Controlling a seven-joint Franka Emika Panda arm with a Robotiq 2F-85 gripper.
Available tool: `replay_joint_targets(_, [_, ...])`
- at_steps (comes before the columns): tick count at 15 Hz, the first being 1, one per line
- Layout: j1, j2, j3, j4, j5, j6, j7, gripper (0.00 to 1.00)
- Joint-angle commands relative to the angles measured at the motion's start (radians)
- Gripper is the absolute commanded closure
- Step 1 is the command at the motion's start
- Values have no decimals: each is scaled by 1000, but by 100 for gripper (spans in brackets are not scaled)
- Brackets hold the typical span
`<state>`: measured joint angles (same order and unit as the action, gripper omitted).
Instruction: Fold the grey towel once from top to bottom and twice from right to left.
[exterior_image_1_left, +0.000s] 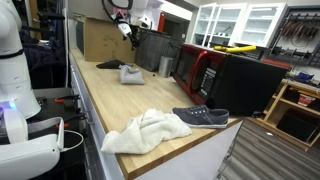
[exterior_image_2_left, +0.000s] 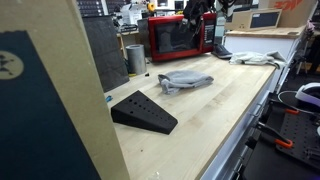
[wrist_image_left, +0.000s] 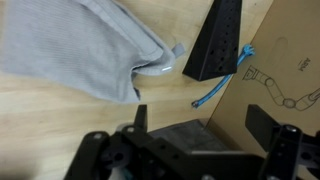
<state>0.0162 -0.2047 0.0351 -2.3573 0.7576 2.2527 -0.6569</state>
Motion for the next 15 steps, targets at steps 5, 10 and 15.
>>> replay_joint_targets(5, [-44, 72, -113, -48, -33, 215, 85, 0])
replay_joint_targets(10, [-40, 189, -105, -41, -35, 273, 182, 0])
replay_joint_targets(15, [-55, 258, -91, -46, -90, 291, 291, 0])
